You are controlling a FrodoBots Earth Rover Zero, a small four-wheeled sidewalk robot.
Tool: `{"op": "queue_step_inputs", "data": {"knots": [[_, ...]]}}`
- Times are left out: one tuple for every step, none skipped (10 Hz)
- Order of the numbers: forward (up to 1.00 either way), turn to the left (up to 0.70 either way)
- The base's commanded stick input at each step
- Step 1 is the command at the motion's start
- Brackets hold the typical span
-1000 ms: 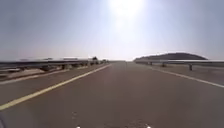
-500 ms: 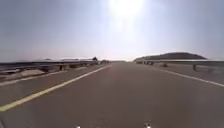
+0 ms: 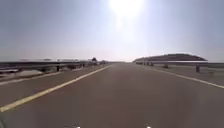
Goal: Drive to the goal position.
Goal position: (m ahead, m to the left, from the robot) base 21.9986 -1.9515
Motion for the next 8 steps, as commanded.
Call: {"op": "queue_step_inputs", "data": {"knots": [[0.70,0.00],[0.70,0.00],[0.70,0.00],[0.70,0.00],[0.70,0.00],[0.70,0.00],[0.70,0.00],[0.70,0.00]]}}
